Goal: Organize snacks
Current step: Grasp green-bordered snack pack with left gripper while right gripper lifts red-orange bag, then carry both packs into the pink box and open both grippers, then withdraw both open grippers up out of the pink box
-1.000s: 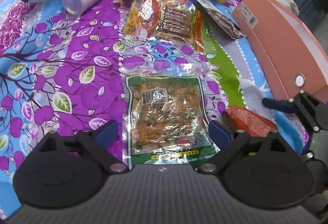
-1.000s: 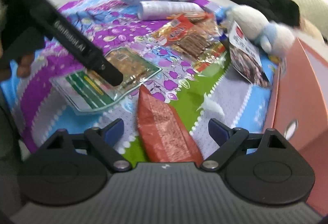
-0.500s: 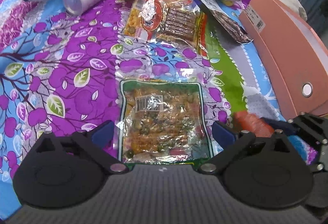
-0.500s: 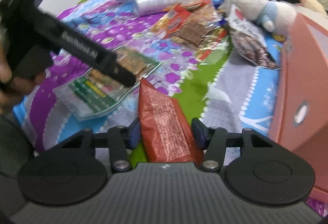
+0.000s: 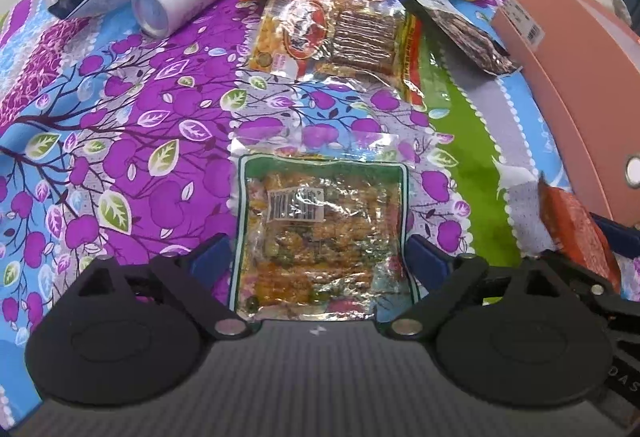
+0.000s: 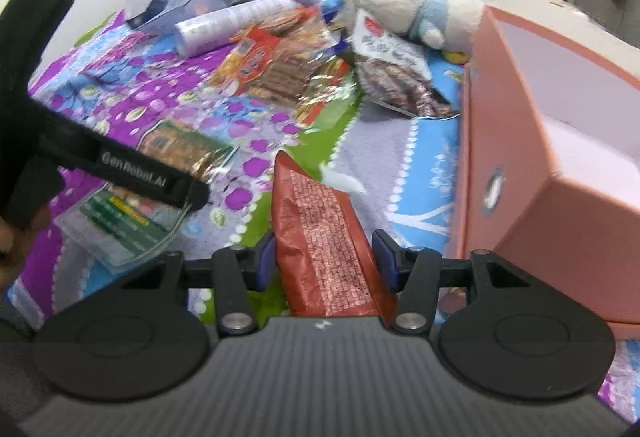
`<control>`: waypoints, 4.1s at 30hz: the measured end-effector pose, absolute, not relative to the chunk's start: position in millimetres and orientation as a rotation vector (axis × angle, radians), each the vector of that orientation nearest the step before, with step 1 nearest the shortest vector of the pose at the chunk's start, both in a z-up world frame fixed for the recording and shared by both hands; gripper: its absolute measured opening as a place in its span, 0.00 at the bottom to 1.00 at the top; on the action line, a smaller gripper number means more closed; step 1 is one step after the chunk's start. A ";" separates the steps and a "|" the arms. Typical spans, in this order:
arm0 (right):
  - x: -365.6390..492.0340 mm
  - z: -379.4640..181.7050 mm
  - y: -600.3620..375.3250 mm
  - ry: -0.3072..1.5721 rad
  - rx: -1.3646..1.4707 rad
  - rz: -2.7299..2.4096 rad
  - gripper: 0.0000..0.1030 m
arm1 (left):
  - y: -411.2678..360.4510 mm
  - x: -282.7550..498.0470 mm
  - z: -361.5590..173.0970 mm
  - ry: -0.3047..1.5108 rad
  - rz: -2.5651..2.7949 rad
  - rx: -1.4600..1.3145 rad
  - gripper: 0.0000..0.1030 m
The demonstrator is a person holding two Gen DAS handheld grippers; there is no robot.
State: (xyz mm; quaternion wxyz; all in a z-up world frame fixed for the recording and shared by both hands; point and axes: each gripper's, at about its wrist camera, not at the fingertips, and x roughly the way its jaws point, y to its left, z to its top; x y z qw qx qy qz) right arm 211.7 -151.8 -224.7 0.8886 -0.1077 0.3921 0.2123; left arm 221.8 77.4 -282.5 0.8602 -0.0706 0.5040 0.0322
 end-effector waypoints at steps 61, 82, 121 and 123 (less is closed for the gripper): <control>189.7 -47.9 -240.9 0.513 0.034 0.257 0.52 | -31.0 186.0 -51.4 0.711 -0.246 -0.293 0.60; 280.3 -129.9 -323.5 0.709 0.123 0.125 0.52 | -144.4 319.5 -122.1 0.905 -0.370 -0.174 0.60; 227.3 -77.4 -288.1 0.600 0.104 0.162 0.65 | -81.6 231.4 -40.8 0.716 -0.346 -0.175 0.76; 218.5 -71.7 -284.0 0.582 0.117 0.173 0.65 | -73.8 217.3 -37.1 0.706 -0.342 -0.183 0.76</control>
